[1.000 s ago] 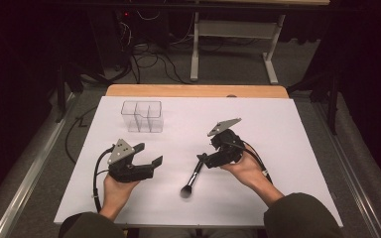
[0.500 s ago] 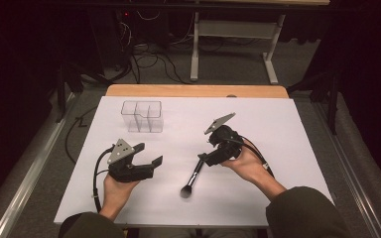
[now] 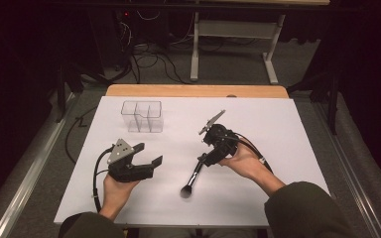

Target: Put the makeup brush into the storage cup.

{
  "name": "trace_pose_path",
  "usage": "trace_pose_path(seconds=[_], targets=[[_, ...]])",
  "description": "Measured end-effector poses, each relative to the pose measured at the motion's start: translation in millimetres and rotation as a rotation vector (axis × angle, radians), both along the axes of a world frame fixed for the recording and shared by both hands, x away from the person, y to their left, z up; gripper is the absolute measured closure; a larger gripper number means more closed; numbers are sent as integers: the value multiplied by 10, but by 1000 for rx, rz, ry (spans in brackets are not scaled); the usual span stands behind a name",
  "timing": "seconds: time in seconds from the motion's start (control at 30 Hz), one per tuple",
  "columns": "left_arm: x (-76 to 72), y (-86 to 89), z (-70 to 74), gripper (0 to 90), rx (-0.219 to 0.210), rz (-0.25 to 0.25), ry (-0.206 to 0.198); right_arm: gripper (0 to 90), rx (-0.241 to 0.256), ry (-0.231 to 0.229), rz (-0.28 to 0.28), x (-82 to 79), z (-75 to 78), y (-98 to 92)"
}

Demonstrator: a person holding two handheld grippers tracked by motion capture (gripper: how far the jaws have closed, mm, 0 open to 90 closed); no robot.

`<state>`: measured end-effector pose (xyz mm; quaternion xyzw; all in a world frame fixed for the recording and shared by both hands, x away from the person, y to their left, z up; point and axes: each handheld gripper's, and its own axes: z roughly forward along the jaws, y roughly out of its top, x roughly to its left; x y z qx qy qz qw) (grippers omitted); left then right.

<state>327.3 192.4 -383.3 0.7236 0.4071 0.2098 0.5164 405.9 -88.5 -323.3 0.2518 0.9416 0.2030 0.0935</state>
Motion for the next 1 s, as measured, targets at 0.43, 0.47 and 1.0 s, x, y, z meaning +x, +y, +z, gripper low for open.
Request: trace_pose_path(seconds=[0.43, 0.47, 1.0], targets=[[-1, -1, 0, 199, -3, 2, -1, 300, -102, 75, 10, 66, -34, 82], [-2, -2, 0, 200, -3, 2, -1, 300, -105, 78, 16, 71, -40, 86], [0, 0, -2, 200, 2, 1, 1, 293, -114, 80, 104, 71, -80, 178]])
